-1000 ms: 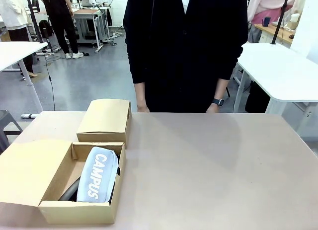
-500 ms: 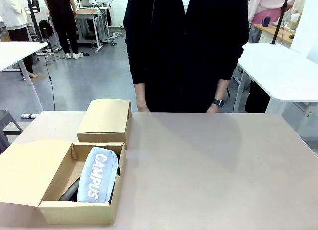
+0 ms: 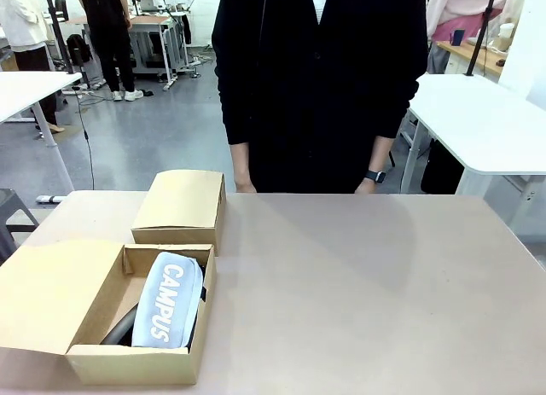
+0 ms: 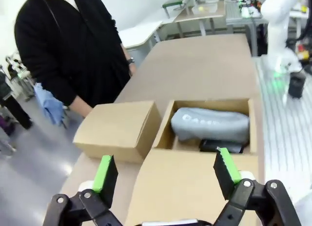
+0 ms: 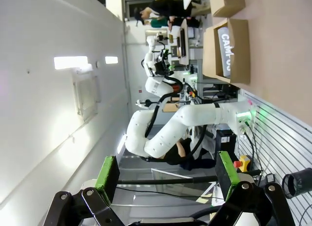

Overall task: Place items inside the box.
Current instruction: Close the lid of the Mailer Box closest to the robot.

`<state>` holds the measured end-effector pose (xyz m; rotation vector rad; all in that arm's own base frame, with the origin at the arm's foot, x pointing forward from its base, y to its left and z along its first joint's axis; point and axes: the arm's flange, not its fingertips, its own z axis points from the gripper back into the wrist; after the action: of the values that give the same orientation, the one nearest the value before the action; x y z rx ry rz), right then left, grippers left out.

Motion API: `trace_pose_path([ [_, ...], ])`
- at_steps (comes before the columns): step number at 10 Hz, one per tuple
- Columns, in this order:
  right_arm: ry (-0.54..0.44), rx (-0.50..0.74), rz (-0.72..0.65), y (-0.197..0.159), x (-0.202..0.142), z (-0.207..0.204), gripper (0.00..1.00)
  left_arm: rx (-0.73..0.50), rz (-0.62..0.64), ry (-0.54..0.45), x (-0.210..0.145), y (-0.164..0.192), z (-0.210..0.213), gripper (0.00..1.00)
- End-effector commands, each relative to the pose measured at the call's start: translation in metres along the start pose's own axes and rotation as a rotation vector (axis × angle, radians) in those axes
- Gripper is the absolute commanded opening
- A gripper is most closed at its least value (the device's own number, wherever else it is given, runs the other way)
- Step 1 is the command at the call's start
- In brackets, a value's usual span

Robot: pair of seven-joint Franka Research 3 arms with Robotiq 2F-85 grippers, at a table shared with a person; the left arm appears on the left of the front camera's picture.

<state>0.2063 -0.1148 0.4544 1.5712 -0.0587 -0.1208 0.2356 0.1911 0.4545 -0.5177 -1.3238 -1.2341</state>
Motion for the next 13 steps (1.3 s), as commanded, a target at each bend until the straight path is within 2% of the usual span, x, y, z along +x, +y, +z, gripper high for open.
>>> trace_pose_path([
  [1,-0.003,0.011,0.002,0.006,-0.001,0.0,1.0,-0.025,0.067,0.005,0.021,0.005,-0.012,1.0],
  [3,-0.003,0.011,0.002,0.006,-0.001,0.0,1.0,-0.025,0.067,0.005,0.021,0.005,-0.012,1.0],
  [4,-0.003,0.011,0.002,0.006,-0.001,0.0,1.0,-0.012,0.023,0.007,0.0,0.001,-0.004,1.0],
  [5,-0.003,0.011,0.002,0.006,-0.001,0.0,1.0,-0.191,0.071,0.083,-0.021,0.014,-0.016,1.0],
  [6,-0.003,0.011,0.002,0.006,-0.001,0.0,1.0,-0.255,0.12,0.116,-0.045,0.03,-0.012,1.0],
  [7,-0.003,0.011,0.002,0.006,-0.001,0.0,1.0,-0.242,0.132,0.186,-0.067,0.042,-0.008,1.0],
  [9,-0.003,0.011,0.002,0.006,-0.001,0.0,1.0,-0.222,0.05,0.327,-0.109,0.042,-0.011,1.0],
  [10,-0.003,0.011,0.002,0.006,-0.001,0.0,1.0,-0.229,0.079,0.375,-0.127,0.042,-0.014,1.0],
  [13,-0.003,0.011,0.002,0.006,-0.001,0.0,1.0,-0.099,0.083,0.571,-0.168,0.037,-0.019,1.0],
])
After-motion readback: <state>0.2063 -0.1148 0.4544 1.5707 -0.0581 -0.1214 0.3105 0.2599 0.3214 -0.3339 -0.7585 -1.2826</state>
